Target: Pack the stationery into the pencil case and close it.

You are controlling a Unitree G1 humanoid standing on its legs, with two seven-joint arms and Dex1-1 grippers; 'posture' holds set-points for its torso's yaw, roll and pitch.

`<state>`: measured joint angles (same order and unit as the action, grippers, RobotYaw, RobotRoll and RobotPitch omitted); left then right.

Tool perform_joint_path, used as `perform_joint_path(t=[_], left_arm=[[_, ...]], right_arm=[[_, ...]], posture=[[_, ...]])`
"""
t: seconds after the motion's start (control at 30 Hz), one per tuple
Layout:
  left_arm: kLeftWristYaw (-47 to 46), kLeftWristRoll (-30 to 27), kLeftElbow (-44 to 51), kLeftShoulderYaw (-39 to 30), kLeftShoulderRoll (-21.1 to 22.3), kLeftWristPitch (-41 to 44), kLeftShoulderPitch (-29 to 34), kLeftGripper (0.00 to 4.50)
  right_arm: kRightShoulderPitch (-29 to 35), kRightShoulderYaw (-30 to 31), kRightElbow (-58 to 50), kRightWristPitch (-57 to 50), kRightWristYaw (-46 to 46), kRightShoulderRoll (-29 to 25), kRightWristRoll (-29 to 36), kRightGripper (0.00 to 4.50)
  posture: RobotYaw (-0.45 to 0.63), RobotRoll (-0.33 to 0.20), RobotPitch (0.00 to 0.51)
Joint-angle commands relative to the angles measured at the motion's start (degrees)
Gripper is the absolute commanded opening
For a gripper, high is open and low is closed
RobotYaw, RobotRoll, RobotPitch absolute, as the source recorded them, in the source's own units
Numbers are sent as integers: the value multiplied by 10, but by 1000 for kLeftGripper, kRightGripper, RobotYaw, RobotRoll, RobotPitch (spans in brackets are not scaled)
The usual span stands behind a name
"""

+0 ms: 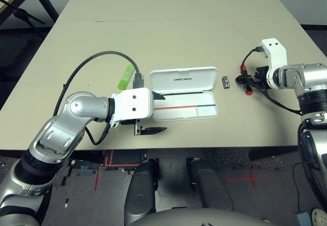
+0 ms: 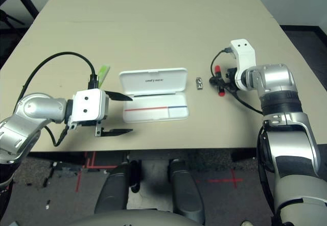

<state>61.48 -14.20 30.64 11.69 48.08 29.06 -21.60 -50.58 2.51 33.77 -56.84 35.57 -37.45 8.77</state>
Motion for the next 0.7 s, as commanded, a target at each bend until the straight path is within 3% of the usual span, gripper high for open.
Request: perform_joint_path(t=[0.03,0.2,0.47,0.7], left_arm=[[-1,-2,11,4,5,5,6,4500],[0,-3,11,5,5,5,5,4500],[5,-6,11,2,10,4,9,4500],[16,-6,1,6,13,-3,3,4500]], right_arm=[[11,10,3,-15,16,1,-2,2401],[12,8,-2,-18,24,-12,-5,543],[11,37,-24,9,72,-64,-22,492],[41,109,-112,103,228,-174,-45,492]], posture=[[70,0,182],[69,0,184],[56,0,190],[21,0,192]])
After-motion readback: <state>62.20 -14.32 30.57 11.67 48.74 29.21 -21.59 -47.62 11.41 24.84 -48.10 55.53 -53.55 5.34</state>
